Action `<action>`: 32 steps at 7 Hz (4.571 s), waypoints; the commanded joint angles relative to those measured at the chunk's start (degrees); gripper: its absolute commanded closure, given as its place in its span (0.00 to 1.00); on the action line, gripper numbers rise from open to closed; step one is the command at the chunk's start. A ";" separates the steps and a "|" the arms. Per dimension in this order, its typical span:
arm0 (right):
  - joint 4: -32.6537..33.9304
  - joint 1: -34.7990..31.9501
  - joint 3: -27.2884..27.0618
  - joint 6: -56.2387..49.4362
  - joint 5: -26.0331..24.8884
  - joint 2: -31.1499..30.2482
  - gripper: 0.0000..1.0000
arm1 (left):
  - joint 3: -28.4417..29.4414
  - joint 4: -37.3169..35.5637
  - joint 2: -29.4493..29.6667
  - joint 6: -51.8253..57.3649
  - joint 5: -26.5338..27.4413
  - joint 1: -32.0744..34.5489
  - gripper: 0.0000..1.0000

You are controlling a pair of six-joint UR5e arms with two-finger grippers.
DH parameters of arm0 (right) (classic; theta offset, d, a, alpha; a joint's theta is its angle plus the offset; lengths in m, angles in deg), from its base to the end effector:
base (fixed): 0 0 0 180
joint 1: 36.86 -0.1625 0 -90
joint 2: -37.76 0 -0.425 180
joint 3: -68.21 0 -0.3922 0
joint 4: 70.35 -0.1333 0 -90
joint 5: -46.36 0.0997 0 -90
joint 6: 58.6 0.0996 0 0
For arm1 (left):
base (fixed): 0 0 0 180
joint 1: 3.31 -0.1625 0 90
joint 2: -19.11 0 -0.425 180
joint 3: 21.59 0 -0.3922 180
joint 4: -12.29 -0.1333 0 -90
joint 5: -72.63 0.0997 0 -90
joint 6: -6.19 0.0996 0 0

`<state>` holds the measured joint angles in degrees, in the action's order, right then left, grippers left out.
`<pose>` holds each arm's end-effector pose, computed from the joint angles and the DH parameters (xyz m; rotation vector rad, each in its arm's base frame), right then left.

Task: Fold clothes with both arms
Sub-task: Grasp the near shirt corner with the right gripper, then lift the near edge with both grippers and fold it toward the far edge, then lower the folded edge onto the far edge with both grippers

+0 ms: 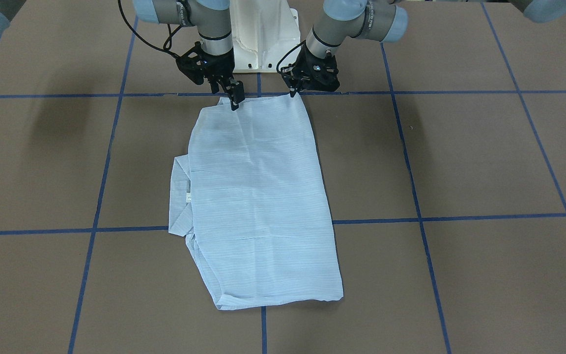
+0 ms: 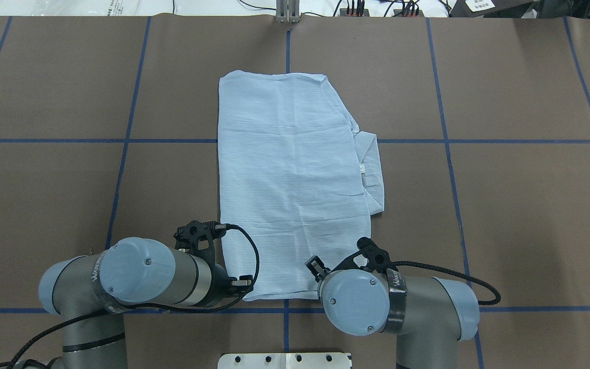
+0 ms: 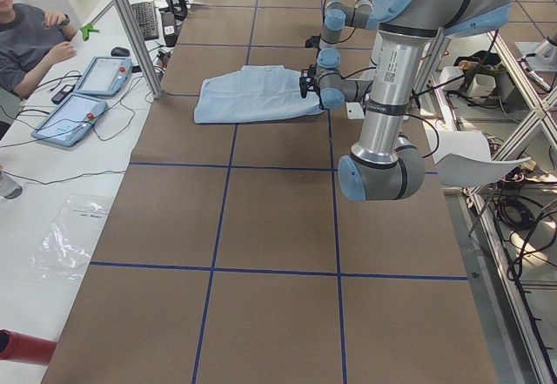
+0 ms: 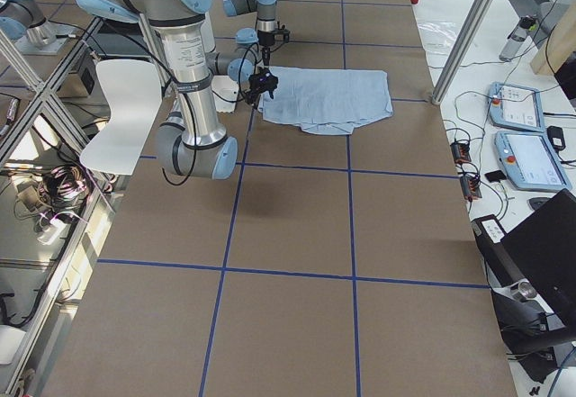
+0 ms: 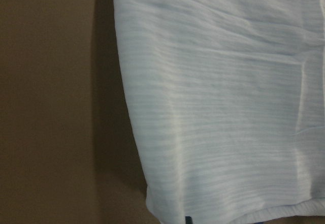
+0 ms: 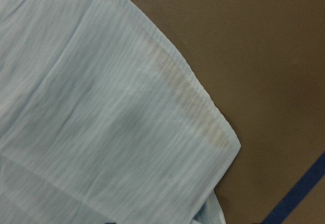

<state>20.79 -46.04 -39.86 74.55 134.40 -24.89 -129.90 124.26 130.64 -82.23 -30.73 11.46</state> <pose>-0.5818 -0.2325 0.2623 -0.2015 -0.7749 0.8792 0.5420 -0.2570 0.2645 -0.0552 1.0922 -0.0810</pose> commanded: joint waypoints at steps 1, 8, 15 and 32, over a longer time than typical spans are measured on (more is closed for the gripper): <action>-0.44 0.03 1.97 0.70 -0.06 0.68 0.11 | -0.06 0.00 0.00 0.00 0.00 0.00 1.00; -1.06 -0.84 2.51 3.26 -0.06 1.74 1.00 | -0.50 0.00 0.00 0.00 0.00 0.09 1.00; 26.77 1.87 -27.07 2.82 2.31 1.83 1.00 | -22.62 -18.42 -0.09 -0.35 -4.39 -0.61 1.00; -8.44 -22.38 33.00 -32.86 -0.33 23.63 1.00 | 32.81 1.14 21.71 21.18 -0.71 24.43 1.00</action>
<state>12.41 -68.38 -7.11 42.09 134.01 -1.36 -98.61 124.43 151.94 -61.21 -32.03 35.67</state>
